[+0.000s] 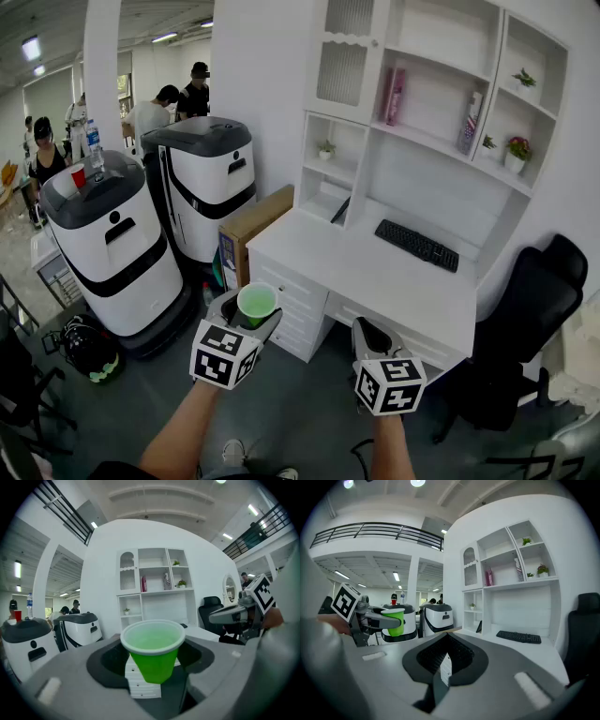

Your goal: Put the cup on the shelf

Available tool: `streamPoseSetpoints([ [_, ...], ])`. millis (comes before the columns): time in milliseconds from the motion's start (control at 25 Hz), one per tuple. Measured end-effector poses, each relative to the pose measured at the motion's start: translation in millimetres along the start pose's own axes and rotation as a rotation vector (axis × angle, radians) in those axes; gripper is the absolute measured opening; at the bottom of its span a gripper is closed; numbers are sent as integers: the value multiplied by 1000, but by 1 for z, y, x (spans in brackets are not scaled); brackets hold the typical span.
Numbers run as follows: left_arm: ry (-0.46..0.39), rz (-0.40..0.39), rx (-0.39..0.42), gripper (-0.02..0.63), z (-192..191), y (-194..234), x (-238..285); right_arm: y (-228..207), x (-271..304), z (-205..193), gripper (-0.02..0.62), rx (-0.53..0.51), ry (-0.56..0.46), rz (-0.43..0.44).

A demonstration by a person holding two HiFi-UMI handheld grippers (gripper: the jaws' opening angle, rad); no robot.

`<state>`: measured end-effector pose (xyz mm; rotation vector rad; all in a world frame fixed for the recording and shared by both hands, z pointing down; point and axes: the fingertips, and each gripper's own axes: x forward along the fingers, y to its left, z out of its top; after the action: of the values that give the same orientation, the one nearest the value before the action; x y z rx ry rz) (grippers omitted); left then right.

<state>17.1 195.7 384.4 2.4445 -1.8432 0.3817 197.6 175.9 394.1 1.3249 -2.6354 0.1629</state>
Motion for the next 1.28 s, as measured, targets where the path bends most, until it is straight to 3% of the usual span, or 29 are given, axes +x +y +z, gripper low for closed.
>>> streamPoseSetpoints([
  [640, 10, 7, -7, 313, -6, 2, 9, -11, 6, -14, 23, 37, 18, 6],
  [1280, -21, -84, -17, 313, 11, 86, 122, -37, 120, 16, 23, 8, 39, -80],
])
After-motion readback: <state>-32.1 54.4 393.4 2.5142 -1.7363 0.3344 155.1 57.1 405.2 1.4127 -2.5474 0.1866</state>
